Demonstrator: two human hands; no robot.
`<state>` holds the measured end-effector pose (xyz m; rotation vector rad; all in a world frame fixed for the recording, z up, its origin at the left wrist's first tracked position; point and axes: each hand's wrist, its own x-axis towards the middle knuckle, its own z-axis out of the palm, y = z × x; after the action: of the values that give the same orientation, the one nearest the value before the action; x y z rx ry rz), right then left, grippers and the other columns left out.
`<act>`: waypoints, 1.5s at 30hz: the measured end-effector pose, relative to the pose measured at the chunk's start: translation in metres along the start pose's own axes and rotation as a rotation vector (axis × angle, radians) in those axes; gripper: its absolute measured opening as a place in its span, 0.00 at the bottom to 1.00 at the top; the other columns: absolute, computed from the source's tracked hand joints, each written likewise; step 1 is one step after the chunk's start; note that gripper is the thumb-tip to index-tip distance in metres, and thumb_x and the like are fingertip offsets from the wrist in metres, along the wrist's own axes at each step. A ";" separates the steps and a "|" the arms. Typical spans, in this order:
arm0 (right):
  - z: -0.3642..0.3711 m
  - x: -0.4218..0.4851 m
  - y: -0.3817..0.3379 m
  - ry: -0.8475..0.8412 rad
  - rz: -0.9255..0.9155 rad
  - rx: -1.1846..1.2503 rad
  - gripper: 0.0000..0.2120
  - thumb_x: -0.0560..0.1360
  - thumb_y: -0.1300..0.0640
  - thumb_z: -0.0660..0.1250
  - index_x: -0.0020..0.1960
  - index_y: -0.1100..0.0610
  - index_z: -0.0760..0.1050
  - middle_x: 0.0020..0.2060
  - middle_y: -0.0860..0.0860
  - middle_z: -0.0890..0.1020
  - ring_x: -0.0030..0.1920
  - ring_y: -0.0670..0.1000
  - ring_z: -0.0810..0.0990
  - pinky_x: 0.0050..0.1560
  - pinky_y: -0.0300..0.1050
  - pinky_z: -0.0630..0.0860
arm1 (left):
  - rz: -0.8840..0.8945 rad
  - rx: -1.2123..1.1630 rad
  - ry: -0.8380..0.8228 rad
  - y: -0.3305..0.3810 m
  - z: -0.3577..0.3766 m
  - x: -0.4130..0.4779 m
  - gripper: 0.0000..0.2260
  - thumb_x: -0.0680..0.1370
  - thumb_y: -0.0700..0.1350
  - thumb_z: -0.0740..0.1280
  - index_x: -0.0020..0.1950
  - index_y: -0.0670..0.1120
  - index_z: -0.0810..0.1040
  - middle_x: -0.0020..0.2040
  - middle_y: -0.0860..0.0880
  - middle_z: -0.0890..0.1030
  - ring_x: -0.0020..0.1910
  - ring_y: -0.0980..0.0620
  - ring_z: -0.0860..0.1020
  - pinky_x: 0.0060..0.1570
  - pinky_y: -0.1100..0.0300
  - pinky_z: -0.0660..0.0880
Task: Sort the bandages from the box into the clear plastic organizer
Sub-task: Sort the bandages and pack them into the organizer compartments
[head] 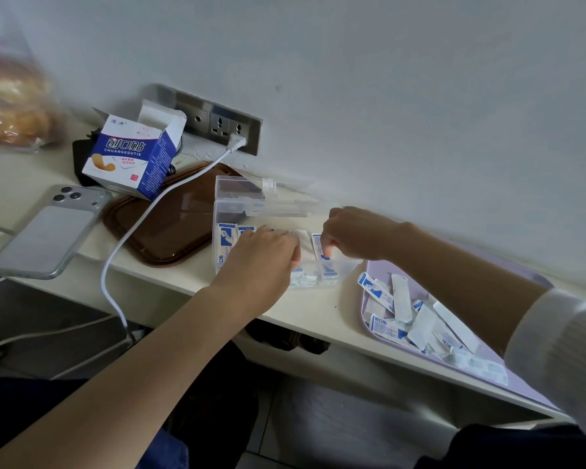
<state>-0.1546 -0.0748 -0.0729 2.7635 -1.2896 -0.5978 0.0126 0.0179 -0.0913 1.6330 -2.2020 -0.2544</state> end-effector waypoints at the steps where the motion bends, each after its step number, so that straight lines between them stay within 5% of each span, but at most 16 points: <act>1: 0.001 -0.004 0.003 0.070 -0.014 -0.002 0.19 0.76 0.67 0.57 0.54 0.48 0.80 0.48 0.48 0.79 0.56 0.51 0.73 0.58 0.44 0.70 | 0.008 0.002 0.004 0.000 0.000 0.000 0.04 0.80 0.42 0.60 0.49 0.49 0.73 0.50 0.51 0.79 0.49 0.52 0.72 0.50 0.60 0.64; 9: 0.030 -0.070 0.020 0.366 0.146 0.153 0.16 0.79 0.59 0.58 0.66 0.52 0.70 0.62 0.52 0.72 0.63 0.53 0.69 0.61 0.45 0.65 | 0.078 0.093 0.017 0.001 0.006 -0.005 0.04 0.80 0.45 0.60 0.45 0.50 0.68 0.46 0.53 0.76 0.48 0.51 0.72 0.51 0.57 0.66; 13: 0.057 -0.105 0.029 0.238 0.371 0.241 0.20 0.80 0.53 0.57 0.71 0.54 0.62 0.68 0.54 0.67 0.66 0.54 0.67 0.66 0.49 0.66 | 0.160 0.166 0.120 0.014 0.014 -0.007 0.01 0.76 0.42 0.63 0.46 0.45 0.73 0.45 0.48 0.75 0.46 0.46 0.74 0.48 0.51 0.71; 18: 0.091 -0.149 0.056 -0.016 0.577 0.397 0.27 0.78 0.45 0.60 0.72 0.56 0.60 0.70 0.56 0.65 0.67 0.57 0.67 0.67 0.51 0.64 | 0.407 0.071 0.128 0.042 0.029 -0.010 0.08 0.75 0.44 0.56 0.46 0.46 0.74 0.45 0.50 0.74 0.45 0.52 0.70 0.46 0.59 0.65; 22: 0.107 -0.166 0.069 -0.162 0.579 0.472 0.30 0.77 0.43 0.60 0.68 0.63 0.61 0.66 0.60 0.67 0.59 0.56 0.69 0.63 0.50 0.65 | 0.438 0.066 0.014 0.069 0.062 -0.006 0.05 0.76 0.44 0.60 0.47 0.46 0.75 0.45 0.50 0.74 0.42 0.49 0.75 0.44 0.59 0.68; 25: 0.115 -0.167 0.065 -0.194 0.531 0.469 0.34 0.76 0.44 0.63 0.73 0.60 0.56 0.71 0.57 0.60 0.69 0.60 0.62 0.68 0.53 0.61 | 0.390 0.102 -0.144 0.089 0.083 0.004 0.10 0.78 0.46 0.63 0.57 0.45 0.73 0.55 0.48 0.74 0.53 0.46 0.75 0.53 0.56 0.70; 30: 0.122 -0.169 0.069 0.030 0.475 0.592 0.24 0.77 0.50 0.63 0.71 0.54 0.62 0.67 0.53 0.68 0.66 0.54 0.67 0.64 0.48 0.65 | 0.380 0.119 -0.272 0.119 0.106 0.026 0.16 0.81 0.49 0.56 0.68 0.47 0.65 0.65 0.49 0.69 0.63 0.48 0.68 0.61 0.58 0.63; 33: 0.127 -0.177 0.086 0.140 0.587 0.585 0.22 0.79 0.54 0.61 0.71 0.54 0.62 0.70 0.52 0.66 0.69 0.54 0.65 0.65 0.46 0.63 | 0.367 0.096 -0.334 0.138 0.114 0.034 0.17 0.82 0.49 0.55 0.69 0.48 0.64 0.67 0.49 0.67 0.66 0.47 0.66 0.63 0.55 0.62; 39: 0.145 -0.194 0.104 0.019 0.614 0.555 0.23 0.80 0.48 0.56 0.72 0.55 0.59 0.71 0.51 0.63 0.68 0.56 0.62 0.64 0.49 0.63 | 0.288 0.165 -0.475 0.155 0.127 0.039 0.18 0.82 0.51 0.52 0.71 0.48 0.61 0.69 0.46 0.64 0.68 0.45 0.63 0.65 0.50 0.62; 45: 0.144 -0.197 0.088 0.065 0.544 0.623 0.20 0.80 0.49 0.56 0.71 0.52 0.63 0.70 0.49 0.66 0.68 0.53 0.62 0.66 0.48 0.62 | 0.222 0.236 -0.409 0.165 0.133 0.039 0.16 0.83 0.52 0.50 0.66 0.45 0.64 0.64 0.44 0.68 0.62 0.44 0.67 0.58 0.52 0.67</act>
<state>-0.3852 0.0331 -0.1248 2.5662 -2.4130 -0.0636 -0.1967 0.0204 -0.1442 1.5388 -2.7923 -0.2969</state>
